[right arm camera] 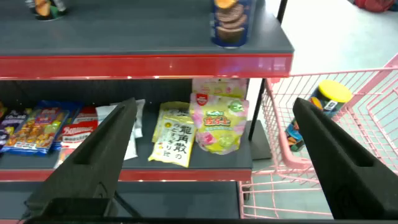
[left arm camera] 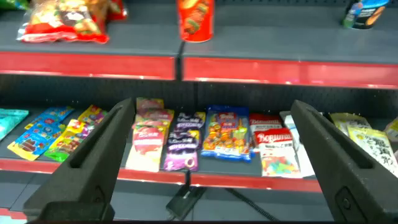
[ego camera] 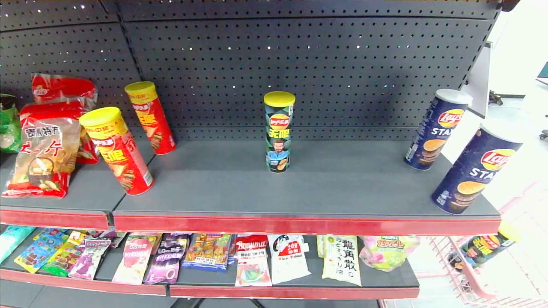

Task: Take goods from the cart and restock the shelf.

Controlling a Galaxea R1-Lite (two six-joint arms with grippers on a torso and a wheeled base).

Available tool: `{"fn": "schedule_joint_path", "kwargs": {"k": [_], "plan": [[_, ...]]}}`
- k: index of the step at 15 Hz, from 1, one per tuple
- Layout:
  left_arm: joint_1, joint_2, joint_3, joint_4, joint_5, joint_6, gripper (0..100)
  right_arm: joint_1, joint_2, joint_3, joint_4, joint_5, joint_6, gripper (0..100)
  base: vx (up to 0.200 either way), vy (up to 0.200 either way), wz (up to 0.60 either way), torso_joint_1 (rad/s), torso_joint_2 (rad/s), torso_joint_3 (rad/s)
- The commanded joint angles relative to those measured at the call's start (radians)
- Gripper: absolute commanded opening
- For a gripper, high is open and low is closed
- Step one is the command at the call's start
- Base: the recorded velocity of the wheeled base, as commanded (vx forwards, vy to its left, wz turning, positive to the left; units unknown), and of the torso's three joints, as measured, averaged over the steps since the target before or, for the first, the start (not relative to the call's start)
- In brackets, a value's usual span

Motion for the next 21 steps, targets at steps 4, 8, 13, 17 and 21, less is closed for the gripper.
{"fn": "schedule_joint_path", "kwargs": {"k": [4,8,13,17,21], "plan": [[0.000,0.001,0.000,0.000,0.001,0.000,100,-0.001,0.000,0.000,0.000,0.026,0.001,100,0.000,-0.200,0.00,0.006,0.00,0.004],[0.000,0.001,0.000,0.000,0.000,0.000,100,-0.001,0.000,0.000,-0.001,0.026,0.001,100,0.000,-0.200,0.00,0.007,0.00,-0.002],[0.000,0.001,0.000,0.000,0.001,0.000,100,-0.001,0.000,0.000,-0.001,0.026,0.001,100,0.000,-0.200,0.00,0.002,0.00,0.001],[0.000,0.001,0.000,0.000,0.001,0.000,100,-0.001,0.000,0.000,-0.001,0.026,0.001,100,0.000,-0.200,0.00,0.001,0.00,0.007],[0.000,0.001,0.000,0.000,0.001,-0.002,100,-0.001,0.000,0.000,-0.001,0.026,0.001,100,0.000,-0.050,-0.30,0.004,0.00,0.003]]}}
